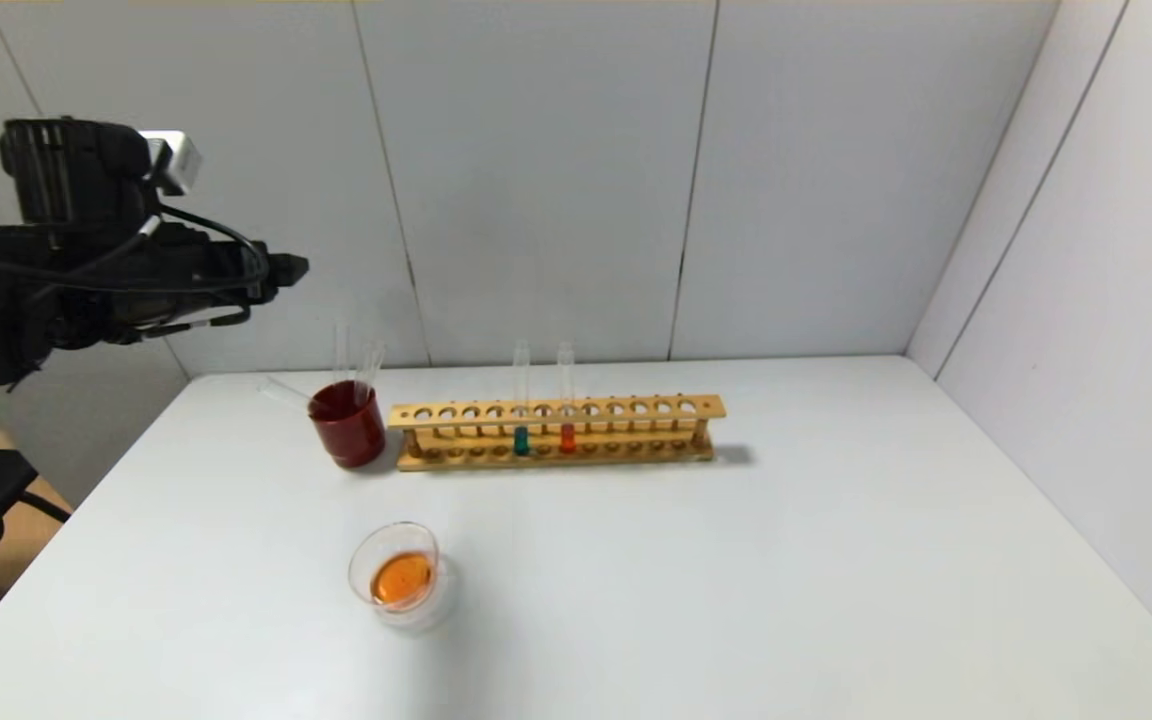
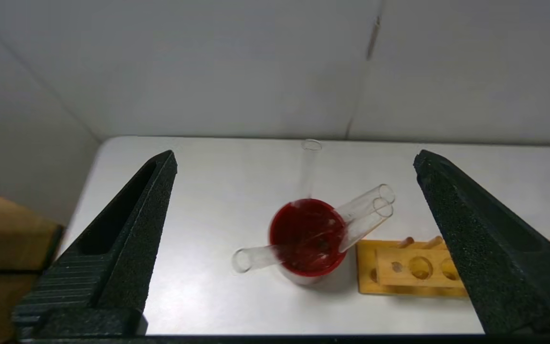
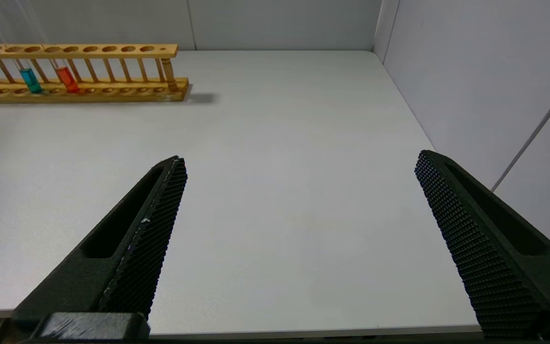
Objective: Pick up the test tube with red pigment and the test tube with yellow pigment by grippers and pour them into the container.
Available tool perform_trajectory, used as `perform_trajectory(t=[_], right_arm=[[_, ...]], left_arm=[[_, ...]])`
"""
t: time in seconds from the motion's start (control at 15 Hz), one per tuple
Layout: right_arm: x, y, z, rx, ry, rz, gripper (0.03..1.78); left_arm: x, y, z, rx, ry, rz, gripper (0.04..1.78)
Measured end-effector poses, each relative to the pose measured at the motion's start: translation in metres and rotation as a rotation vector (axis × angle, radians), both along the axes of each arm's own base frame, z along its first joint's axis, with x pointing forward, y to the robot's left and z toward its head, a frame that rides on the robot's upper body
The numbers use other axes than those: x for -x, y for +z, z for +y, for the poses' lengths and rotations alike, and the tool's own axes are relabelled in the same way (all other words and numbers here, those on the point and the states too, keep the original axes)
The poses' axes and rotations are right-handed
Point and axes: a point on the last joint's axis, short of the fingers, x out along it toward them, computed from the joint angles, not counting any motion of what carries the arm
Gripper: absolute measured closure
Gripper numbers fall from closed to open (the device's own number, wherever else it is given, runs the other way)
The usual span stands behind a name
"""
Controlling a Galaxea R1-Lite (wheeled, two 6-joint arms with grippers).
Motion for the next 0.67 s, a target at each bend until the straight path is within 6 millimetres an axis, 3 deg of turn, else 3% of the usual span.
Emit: perform_trajectory(t=[0.33,0.67], right_arm=[[0.0,0.0,0.0,0.0,0.0,0.0,0.06],[0.0,0.0,0.0,0.0,0.0,0.0,0.06]], left_arm=[[0.101,0.02,0.007,-0.053,0.131,-0.076,0.07],[0.226,-0.003,0.015,-0.089,0.153,-0.14,0.07]])
